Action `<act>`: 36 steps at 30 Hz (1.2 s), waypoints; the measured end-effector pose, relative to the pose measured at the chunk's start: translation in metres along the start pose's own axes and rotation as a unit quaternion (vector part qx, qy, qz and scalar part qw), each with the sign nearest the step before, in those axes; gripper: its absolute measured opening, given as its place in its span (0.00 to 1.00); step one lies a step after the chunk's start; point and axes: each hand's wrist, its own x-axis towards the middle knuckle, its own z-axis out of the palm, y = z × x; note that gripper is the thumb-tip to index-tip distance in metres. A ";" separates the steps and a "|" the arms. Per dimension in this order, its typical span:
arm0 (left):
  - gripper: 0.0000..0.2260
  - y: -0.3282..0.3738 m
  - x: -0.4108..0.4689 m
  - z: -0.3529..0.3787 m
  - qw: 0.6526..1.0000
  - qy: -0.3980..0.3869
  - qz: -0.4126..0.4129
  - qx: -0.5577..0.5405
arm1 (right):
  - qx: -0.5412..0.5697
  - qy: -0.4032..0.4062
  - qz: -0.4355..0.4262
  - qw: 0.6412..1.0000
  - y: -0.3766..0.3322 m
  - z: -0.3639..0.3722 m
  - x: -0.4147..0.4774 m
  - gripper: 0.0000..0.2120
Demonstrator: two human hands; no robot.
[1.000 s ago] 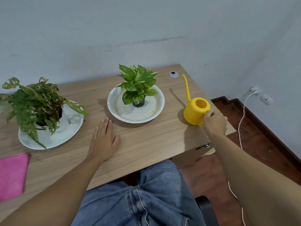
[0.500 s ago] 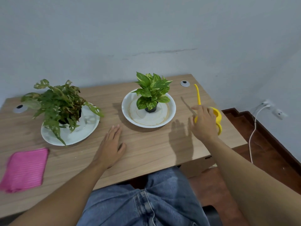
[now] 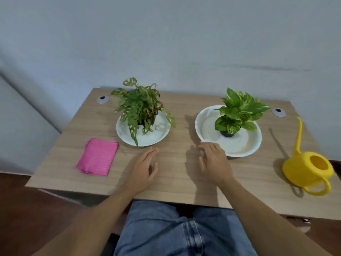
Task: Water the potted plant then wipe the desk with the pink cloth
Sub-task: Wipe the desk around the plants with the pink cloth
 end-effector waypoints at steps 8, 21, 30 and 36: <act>0.22 -0.052 -0.056 -0.050 0.991 0.044 -0.126 0.021 | 0.072 -0.049 -0.108 0.990 -0.088 0.059 0.043 0.20; 0.32 -0.155 -0.077 -0.130 0.966 -0.004 -0.226 0.125 | 0.149 -0.148 -0.237 0.948 -0.218 0.121 0.065 0.20; 0.27 -0.193 -0.077 -0.142 0.963 -0.019 -0.221 0.152 | 0.110 -0.200 -0.207 0.951 -0.306 0.182 0.101 0.31; 0.27 -0.197 -0.082 -0.138 0.959 -0.019 -0.215 0.182 | 0.081 -0.158 -0.176 0.968 -0.335 0.219 0.089 0.31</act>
